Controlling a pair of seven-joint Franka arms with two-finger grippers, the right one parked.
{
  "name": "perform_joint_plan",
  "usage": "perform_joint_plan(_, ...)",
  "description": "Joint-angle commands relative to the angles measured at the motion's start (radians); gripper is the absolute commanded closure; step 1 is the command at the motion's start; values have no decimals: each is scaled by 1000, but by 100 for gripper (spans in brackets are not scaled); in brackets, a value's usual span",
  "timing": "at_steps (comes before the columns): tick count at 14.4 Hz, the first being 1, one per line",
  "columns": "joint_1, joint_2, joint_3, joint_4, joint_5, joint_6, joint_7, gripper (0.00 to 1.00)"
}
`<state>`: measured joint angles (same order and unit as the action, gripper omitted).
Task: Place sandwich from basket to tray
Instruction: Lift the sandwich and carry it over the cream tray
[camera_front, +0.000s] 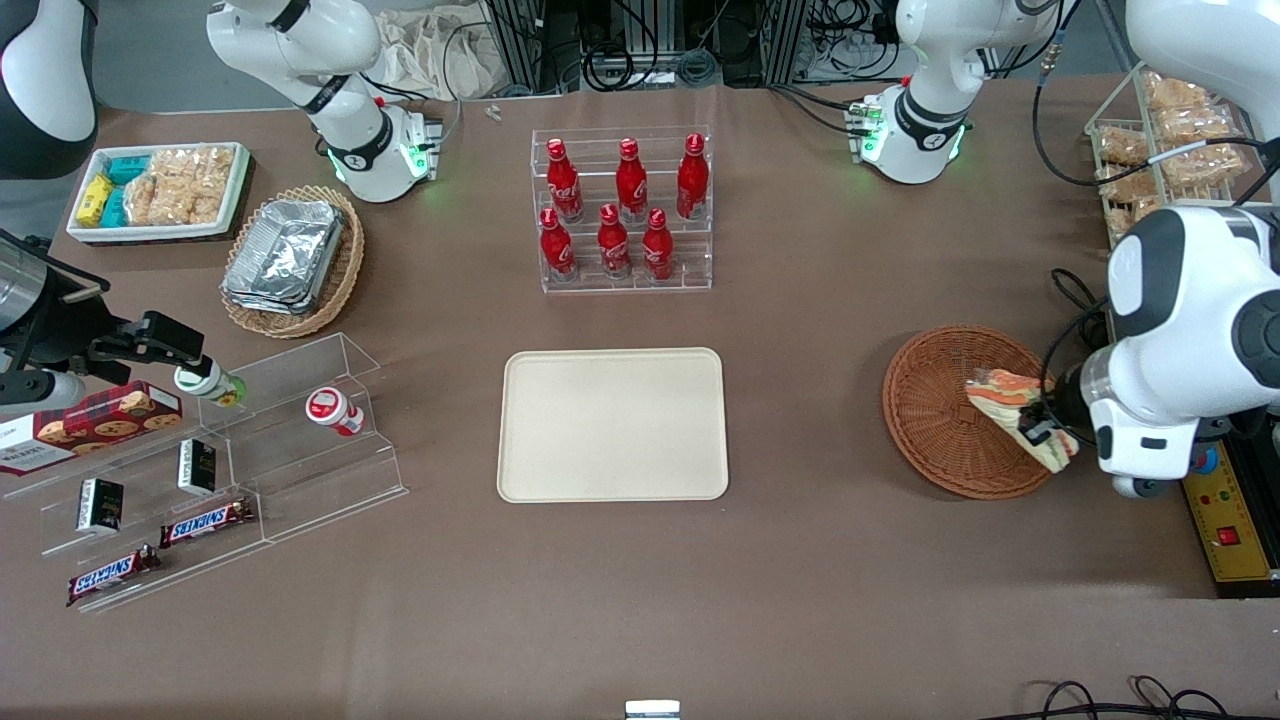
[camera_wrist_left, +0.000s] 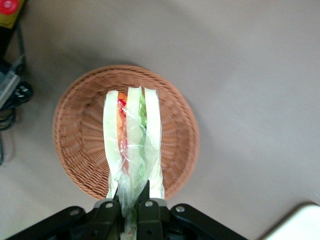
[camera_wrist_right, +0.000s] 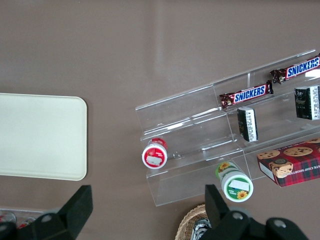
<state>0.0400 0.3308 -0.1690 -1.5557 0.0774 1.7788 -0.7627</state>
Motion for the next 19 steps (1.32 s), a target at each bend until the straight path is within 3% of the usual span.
perform_joint_plan(1,1,16,-97,63,-10,-41,6,95)
perform_joint_plan(6,-12,54,-251,63,-8,-22,5,97)
perform_joint_plan(11,-12,167,-412,63,1,134,-12,99)
perform_joint_plan(16,-112,275,-423,63,54,217,-30,98)
perform_joint_plan(19,-170,330,-420,59,123,290,-38,96)
